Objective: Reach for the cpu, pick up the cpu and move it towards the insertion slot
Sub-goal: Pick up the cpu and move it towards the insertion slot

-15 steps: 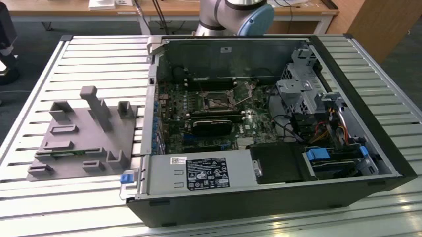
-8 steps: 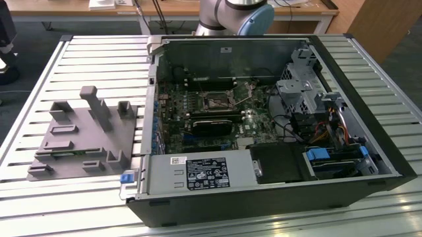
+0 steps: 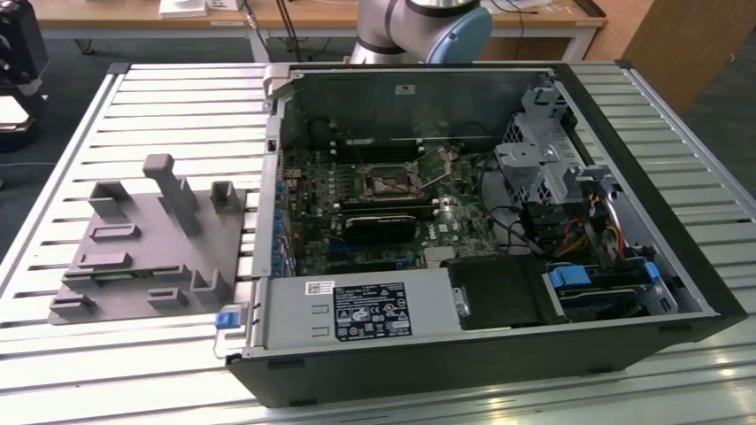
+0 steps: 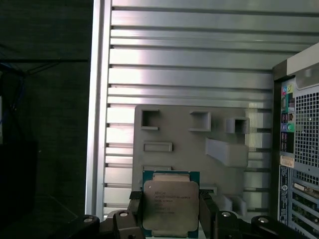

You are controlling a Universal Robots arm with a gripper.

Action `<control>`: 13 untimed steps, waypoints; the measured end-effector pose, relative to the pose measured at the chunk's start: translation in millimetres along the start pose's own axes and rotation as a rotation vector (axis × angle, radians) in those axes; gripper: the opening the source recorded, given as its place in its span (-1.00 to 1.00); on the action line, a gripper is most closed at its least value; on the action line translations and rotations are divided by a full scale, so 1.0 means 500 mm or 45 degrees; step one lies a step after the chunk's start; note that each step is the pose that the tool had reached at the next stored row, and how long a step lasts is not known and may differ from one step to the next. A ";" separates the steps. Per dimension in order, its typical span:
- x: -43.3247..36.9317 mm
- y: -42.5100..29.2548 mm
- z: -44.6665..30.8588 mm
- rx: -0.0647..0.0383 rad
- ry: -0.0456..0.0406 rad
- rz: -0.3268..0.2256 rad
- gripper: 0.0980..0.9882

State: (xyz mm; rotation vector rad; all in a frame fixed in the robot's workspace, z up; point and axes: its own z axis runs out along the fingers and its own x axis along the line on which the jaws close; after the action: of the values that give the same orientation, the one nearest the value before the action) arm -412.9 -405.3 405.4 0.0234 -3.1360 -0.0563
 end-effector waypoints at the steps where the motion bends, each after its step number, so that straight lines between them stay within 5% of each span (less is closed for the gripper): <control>1: -0.004 0.000 0.000 0.000 0.000 0.000 0.00; 13: -0.057 -0.001 0.000 0.000 0.010 0.000 0.00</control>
State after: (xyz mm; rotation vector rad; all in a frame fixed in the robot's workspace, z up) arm -384.5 -405.3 405.4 0.0231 -3.1281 -0.0564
